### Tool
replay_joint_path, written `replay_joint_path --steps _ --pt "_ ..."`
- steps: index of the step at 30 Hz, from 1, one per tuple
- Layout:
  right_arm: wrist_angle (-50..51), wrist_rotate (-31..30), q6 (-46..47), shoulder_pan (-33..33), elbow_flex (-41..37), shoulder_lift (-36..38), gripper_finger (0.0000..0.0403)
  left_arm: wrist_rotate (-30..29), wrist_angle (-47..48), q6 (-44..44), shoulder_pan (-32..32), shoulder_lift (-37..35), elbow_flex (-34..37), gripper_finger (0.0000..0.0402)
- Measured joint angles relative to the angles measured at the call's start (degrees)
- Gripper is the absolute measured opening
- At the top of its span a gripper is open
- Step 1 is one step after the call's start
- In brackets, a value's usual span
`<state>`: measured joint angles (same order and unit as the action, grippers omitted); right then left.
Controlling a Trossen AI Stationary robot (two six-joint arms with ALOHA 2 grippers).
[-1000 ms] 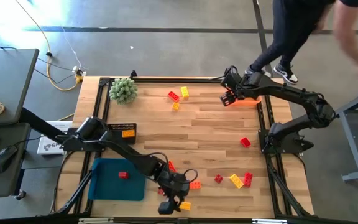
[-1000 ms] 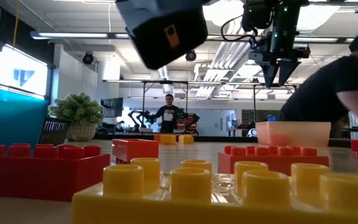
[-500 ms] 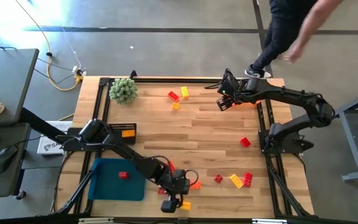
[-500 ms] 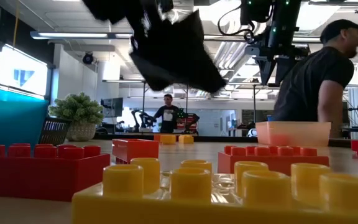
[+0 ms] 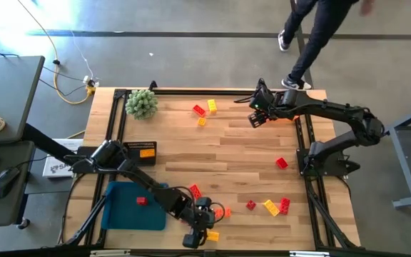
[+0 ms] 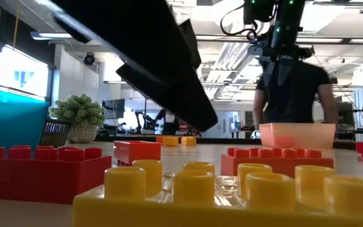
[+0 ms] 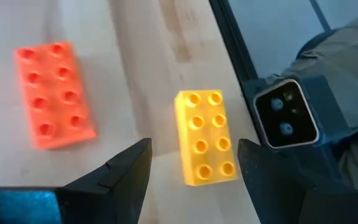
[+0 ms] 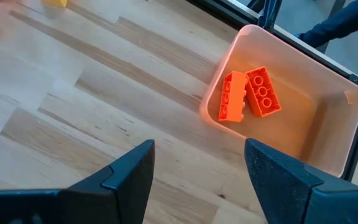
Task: Sort & place blocks by color
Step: Put the yellow game piece into the black bin
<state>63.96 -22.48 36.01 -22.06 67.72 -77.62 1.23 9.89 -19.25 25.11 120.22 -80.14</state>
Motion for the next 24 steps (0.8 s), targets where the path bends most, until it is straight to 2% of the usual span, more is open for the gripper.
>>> replay_joint_path --steps 8,24 --pt "-0.31 0.03 0.14 0.0 -0.02 0.0 0.0236 0.02 -3.06 -0.07 1.28 3.72 0.04 0.0227" --pt "-1.33 -0.02 0.11 0.0 -0.02 0.0 0.0236 -0.52 -3.84 -0.71 1.29 4.01 0.03 0.0227"
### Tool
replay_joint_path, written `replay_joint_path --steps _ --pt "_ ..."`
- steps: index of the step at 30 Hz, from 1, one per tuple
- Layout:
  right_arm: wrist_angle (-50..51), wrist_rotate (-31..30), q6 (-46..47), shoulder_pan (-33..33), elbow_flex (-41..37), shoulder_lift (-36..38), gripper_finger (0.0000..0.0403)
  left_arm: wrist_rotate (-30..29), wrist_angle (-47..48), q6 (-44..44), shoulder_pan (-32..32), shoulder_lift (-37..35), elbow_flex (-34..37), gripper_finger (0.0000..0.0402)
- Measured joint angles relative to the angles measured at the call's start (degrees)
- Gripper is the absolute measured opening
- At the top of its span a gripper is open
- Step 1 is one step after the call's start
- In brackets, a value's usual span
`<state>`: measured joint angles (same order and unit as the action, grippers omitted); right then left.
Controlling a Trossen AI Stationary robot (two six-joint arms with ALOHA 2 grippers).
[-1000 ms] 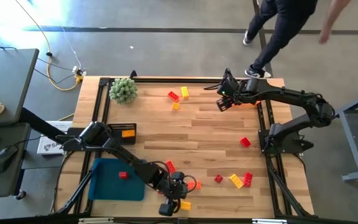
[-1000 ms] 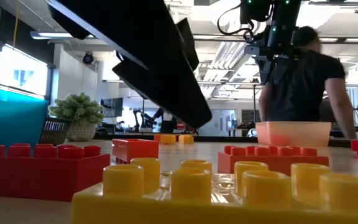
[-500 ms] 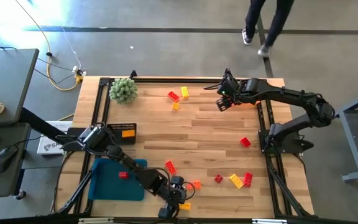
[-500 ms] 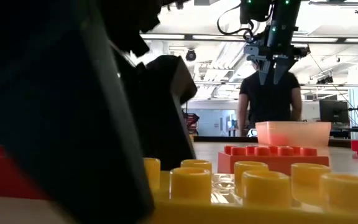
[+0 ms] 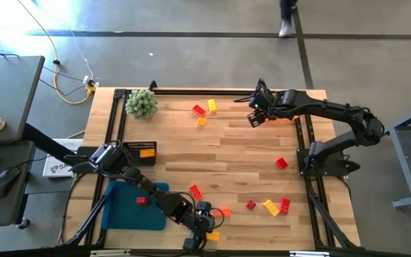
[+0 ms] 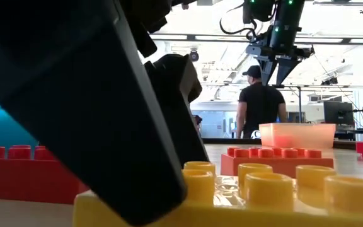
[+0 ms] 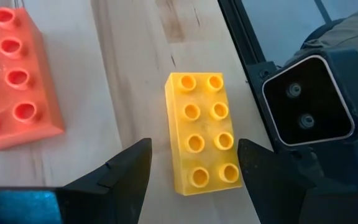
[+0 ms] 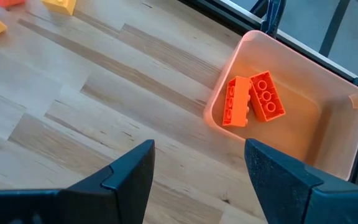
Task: Sort & place blocks by color
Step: Put the yellow game piece into the black bin
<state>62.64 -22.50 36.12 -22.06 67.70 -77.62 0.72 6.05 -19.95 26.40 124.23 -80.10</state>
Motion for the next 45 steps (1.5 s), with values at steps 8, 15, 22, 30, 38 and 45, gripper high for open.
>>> replay_joint_path --steps 8,15,22,30,38,45 --pt "-0.36 -0.02 -0.07 -0.02 0.0 0.0 0.0236 1.34 -2.32 -1.86 -0.11 1.66 -0.14 0.0227" --pt "-0.51 -0.02 -0.28 -0.02 0.0 0.0 0.0236 0.28 -2.27 -0.87 -0.27 1.76 -0.14 0.0211" --pt "-0.53 -0.03 -0.52 -0.02 0.0 0.0 0.0236 -1.58 -1.19 0.19 -0.67 1.81 -0.14 0.0151" --pt "-0.53 -0.04 -0.55 -0.02 0.0 0.0 0.0236 -2.46 -0.87 2.74 -1.28 1.81 -0.17 0.0113" --pt "-0.55 0.52 -0.55 -0.02 0.0 0.0 0.0236 -3.55 1.24 4.34 -1.35 0.4 0.08 0.0113" --pt "-0.58 1.31 -0.46 -0.02 0.0 0.02 0.0236 -5.38 4.77 5.26 -1.9 -3.62 0.18 0.0113"
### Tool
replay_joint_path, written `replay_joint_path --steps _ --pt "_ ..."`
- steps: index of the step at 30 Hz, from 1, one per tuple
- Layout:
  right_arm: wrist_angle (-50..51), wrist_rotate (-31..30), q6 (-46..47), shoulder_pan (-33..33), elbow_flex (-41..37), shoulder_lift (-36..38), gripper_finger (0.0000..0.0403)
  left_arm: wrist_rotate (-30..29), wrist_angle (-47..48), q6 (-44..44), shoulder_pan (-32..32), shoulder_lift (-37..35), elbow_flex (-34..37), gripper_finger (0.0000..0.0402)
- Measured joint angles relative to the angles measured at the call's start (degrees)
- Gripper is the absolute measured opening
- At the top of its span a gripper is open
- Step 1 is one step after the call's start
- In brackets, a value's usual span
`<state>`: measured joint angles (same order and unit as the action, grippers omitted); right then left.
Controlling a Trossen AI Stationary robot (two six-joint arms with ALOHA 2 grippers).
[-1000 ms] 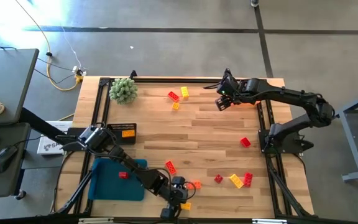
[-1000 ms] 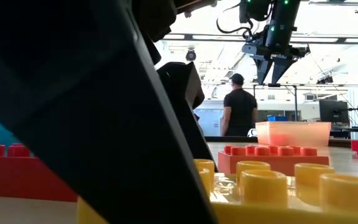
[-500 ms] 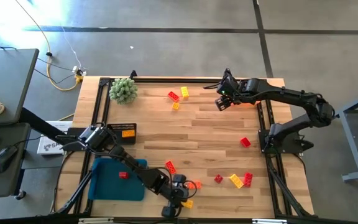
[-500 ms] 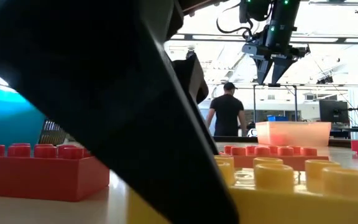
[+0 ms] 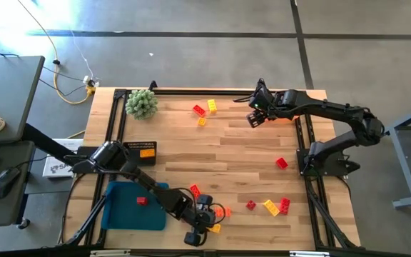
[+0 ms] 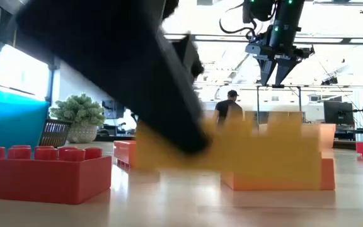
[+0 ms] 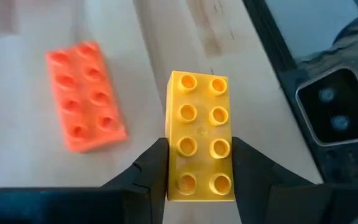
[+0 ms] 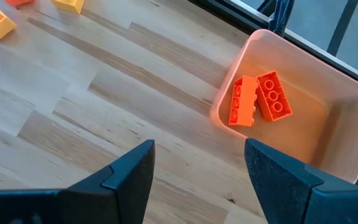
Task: Sort & place blocks by color
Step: Put the yellow game piece into the black bin
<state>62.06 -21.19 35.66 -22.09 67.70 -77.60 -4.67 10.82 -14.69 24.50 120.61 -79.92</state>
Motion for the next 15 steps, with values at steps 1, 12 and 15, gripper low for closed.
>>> replay_joint_path --steps 1,12,15 --pt "0.0 0.0 -0.06 0.02 0.0 0.0 0.0236 -0.62 1.57 0.01 -0.2 -1.05 0.0 0.0113" --pt "-0.07 0.28 -2.49 0.0 0.0 0.0 0.0236 -7.33 15.7 3.4 -3.65 -14.92 -0.04 0.0113" --pt "-0.04 0.61 -2.7 0.01 0.0 0.0 0.0236 -10.17 20.41 3.03 -4.34 -19.75 -0.07 0.0113"
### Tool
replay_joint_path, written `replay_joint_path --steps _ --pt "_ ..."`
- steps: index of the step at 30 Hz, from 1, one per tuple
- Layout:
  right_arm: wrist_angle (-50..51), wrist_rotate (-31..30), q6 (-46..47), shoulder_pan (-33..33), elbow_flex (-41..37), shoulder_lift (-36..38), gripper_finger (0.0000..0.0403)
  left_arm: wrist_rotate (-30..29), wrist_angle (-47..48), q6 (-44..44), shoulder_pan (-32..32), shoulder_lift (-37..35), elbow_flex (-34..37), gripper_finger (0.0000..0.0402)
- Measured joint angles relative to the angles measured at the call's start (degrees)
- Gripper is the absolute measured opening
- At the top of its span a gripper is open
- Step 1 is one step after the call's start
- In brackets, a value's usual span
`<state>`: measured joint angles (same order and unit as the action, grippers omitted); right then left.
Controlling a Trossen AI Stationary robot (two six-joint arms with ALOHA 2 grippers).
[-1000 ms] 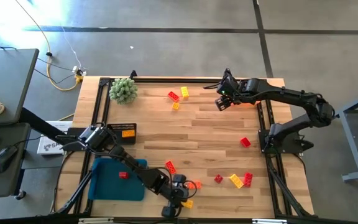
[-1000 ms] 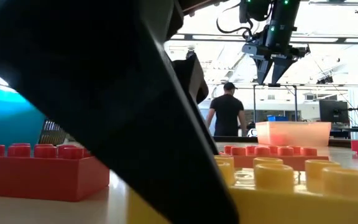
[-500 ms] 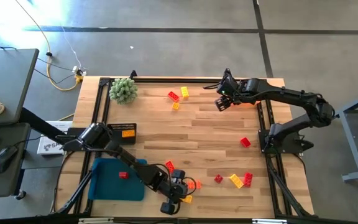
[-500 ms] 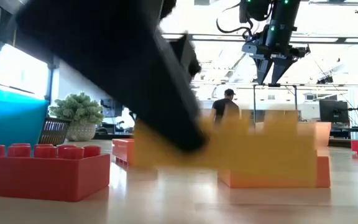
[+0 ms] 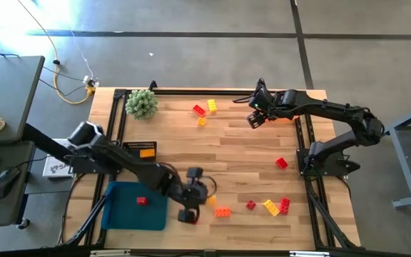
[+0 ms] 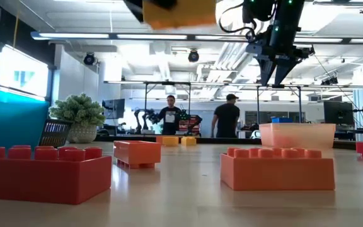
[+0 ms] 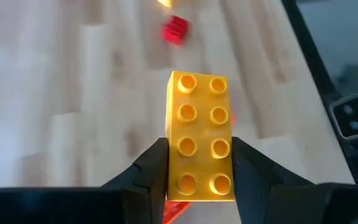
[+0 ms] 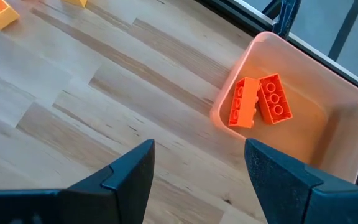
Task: Sort & place blocks by color
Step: Put the yellow game piece into the black bin
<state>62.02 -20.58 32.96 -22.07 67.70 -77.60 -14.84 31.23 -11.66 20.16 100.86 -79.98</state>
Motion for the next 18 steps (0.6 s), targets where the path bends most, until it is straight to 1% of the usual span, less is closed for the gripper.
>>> replay_joint_path --steps 6,9,14,16,18 --pt "-0.11 2.02 -1.74 -0.01 0.0 0.0 0.0236 -6.58 7.24 -0.17 -0.19 -8.95 -0.09 0.0113" --pt "-0.2 2.16 -2.1 0.0 0.0 0.0 0.0236 -9.58 11.25 -1.68 -0.41 -13.18 0.41 0.0113" --pt "-0.57 2.16 -2.4 0.01 0.0 -0.01 0.0236 -14.78 19.38 -8.56 -1.16 -19.29 3.39 0.0113" --pt "-0.87 2.14 -2.96 0.01 0.0 -0.02 0.0236 -17.27 21.23 -11.58 -1.26 -21.56 5.82 0.0113" --pt "-1.06 2.05 -3.52 0.01 0.0 0.0 0.0236 -18.3 22.21 -15.13 -2.03 -23.8 8.87 0.0113"
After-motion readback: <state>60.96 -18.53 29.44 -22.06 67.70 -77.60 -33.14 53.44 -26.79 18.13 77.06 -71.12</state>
